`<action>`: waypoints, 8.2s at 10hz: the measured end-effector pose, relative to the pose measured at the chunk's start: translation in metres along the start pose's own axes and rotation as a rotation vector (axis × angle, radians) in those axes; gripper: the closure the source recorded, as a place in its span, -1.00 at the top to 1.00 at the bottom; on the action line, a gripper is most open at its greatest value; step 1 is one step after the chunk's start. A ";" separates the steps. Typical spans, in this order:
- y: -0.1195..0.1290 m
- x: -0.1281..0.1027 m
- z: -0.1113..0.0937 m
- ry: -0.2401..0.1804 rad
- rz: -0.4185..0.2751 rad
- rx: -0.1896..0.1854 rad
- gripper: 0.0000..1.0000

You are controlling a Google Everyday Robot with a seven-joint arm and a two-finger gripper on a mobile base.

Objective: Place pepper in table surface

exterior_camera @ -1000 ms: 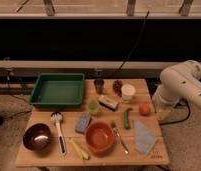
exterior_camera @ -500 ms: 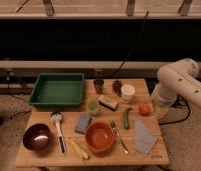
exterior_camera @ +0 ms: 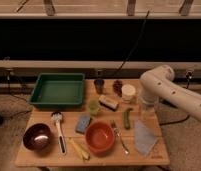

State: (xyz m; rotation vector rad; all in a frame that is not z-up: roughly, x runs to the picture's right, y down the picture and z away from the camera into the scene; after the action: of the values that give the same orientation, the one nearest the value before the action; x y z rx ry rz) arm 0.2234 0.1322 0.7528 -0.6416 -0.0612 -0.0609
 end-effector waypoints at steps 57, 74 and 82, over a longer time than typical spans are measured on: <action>-0.045 -0.072 0.023 -0.058 -0.837 0.040 -0.41; -0.045 -0.071 0.024 -0.058 -0.837 0.040 -0.42; -0.062 -0.055 0.051 -0.023 -0.846 0.012 -0.26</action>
State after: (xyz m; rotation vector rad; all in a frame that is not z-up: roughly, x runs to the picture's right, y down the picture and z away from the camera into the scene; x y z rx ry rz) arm 0.1625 0.1156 0.8262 -0.5676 -0.3522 -0.8682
